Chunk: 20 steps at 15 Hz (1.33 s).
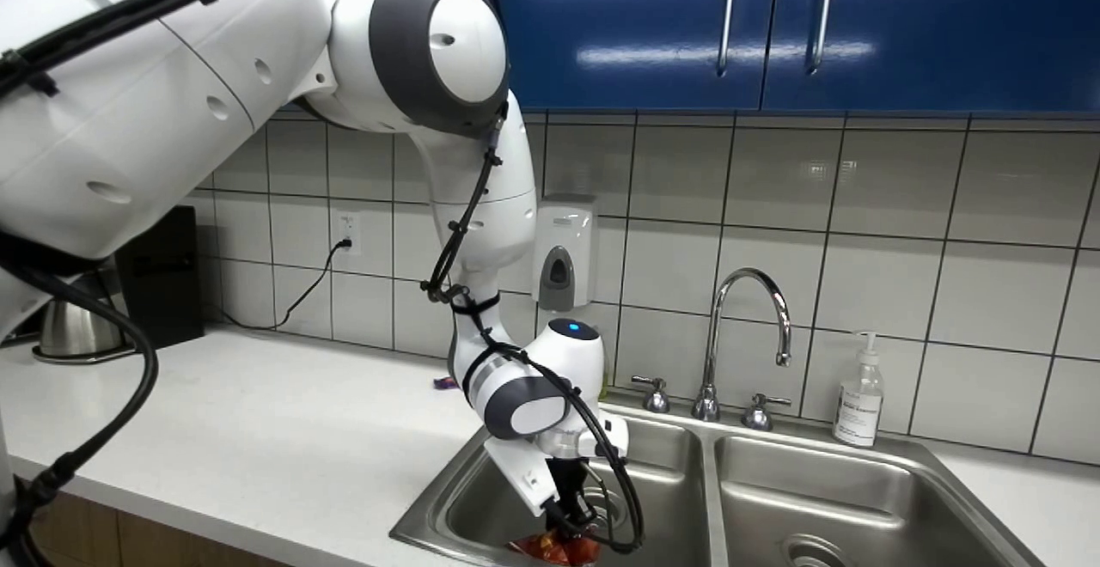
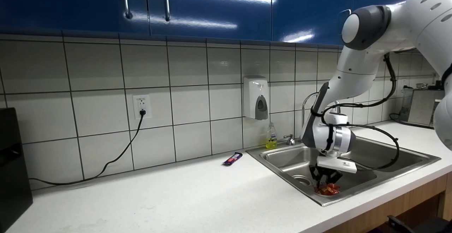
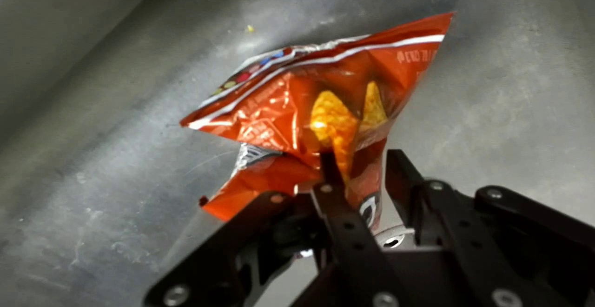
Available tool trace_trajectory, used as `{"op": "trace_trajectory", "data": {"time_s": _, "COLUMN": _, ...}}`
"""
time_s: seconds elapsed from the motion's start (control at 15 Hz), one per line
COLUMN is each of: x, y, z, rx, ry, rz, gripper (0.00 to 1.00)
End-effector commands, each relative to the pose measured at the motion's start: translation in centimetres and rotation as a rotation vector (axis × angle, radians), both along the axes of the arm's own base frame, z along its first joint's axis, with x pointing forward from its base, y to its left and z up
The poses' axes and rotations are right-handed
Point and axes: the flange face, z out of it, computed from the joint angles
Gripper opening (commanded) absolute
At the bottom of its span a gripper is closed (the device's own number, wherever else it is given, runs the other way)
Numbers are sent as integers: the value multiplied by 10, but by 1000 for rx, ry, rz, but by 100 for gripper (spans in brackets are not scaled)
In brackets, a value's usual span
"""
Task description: Put the red packet in the sink on the left.
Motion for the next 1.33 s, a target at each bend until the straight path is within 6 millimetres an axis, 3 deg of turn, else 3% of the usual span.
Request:
{"op": "trace_trajectory", "data": {"time_s": 0.0, "x": 4, "y": -2, "z": 4, "rx": -12, "ry": -14, "rz": -3, "gripper": 65}}
{"op": "trace_trajectory", "data": {"time_s": 0.33, "x": 7, "y": 4, "z": 27, "rx": -64, "ry": -34, "rz": 30, "gripper": 99}}
{"op": "trace_trajectory", "data": {"time_s": 0.8, "x": 9, "y": 18, "z": 74, "rx": -135, "ry": 13, "rz": 124, "gripper": 100}}
{"op": "trace_trajectory", "data": {"time_s": 1.27, "x": -2, "y": 60, "z": 130, "rx": -130, "ry": 72, "rz": 306, "gripper": 100}}
